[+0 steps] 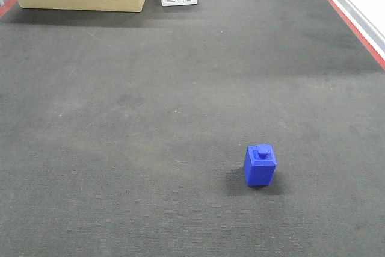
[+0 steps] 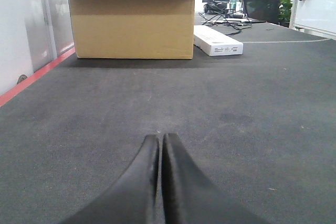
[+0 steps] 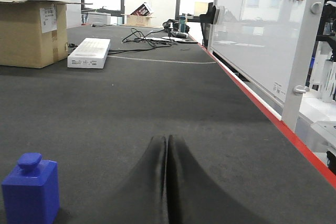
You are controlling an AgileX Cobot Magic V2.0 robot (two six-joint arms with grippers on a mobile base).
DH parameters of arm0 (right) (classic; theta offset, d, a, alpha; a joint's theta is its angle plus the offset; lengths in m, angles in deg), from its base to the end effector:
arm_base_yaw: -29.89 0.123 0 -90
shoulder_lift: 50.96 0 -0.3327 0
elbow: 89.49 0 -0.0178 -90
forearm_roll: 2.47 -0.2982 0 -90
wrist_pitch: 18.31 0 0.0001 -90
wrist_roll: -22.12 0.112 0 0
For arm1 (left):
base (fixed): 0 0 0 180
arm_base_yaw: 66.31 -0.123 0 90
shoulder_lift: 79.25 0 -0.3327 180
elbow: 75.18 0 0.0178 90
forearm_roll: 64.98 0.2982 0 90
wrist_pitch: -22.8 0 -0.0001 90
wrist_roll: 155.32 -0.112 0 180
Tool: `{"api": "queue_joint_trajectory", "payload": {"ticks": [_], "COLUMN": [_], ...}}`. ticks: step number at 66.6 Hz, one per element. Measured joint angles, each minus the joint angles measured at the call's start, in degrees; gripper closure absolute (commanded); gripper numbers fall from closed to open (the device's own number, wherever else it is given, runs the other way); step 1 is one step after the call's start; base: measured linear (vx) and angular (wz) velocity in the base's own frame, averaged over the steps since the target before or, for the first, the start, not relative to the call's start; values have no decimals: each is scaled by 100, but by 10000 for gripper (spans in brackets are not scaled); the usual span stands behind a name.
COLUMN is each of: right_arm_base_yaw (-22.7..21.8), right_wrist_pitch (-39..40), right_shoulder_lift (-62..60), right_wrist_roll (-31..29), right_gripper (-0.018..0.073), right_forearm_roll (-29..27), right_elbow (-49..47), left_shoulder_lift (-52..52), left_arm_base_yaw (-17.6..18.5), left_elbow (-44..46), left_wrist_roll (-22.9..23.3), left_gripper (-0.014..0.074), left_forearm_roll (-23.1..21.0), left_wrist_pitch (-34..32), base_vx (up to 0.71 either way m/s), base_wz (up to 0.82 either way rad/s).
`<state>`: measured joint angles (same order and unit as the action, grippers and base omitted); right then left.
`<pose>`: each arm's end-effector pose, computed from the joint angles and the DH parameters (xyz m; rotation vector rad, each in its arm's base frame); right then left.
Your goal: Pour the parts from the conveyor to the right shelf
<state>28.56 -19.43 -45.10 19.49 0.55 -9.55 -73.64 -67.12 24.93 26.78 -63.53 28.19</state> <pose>0.0770 -0.0019 0.2025 -0.0564 1.5168 -0.0983 0.0768 0.0014 0.1948 -0.0222 1.5861 0.0040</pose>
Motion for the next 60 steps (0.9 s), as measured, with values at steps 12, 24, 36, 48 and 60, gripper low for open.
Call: {"api": "queue_joint_trajectory", "payload": {"ticks": [12,24,36,48,60], "right_arm_base_yaw": [0,0,0,0,0], "right_wrist_pitch": [0,0,0,0,-6], "right_shoulder_lift": [0,0,0,0,0], "right_wrist_roll": [0,0,0,0,0], "right_gripper": [568,568,568,568,568], "right_forearm_roll": [0,0,0,0,0], "right_elbow": [0,0,0,0,0], "left_shoulder_lift": [0,0,0,0,0], "left_arm_base_yaw": [0,0,0,0,0], "left_elbow": [0,0,0,0,0], "left_wrist_roll": [0,0,0,0,0], "left_gripper": [603,603,603,603,603], "left_forearm_roll": [0,0,0,0,0], "left_wrist_pitch": [0,0,0,0,0], "base_vx": [0,0,0,0,0], "base_wz": [0,0,0,0,0]}}
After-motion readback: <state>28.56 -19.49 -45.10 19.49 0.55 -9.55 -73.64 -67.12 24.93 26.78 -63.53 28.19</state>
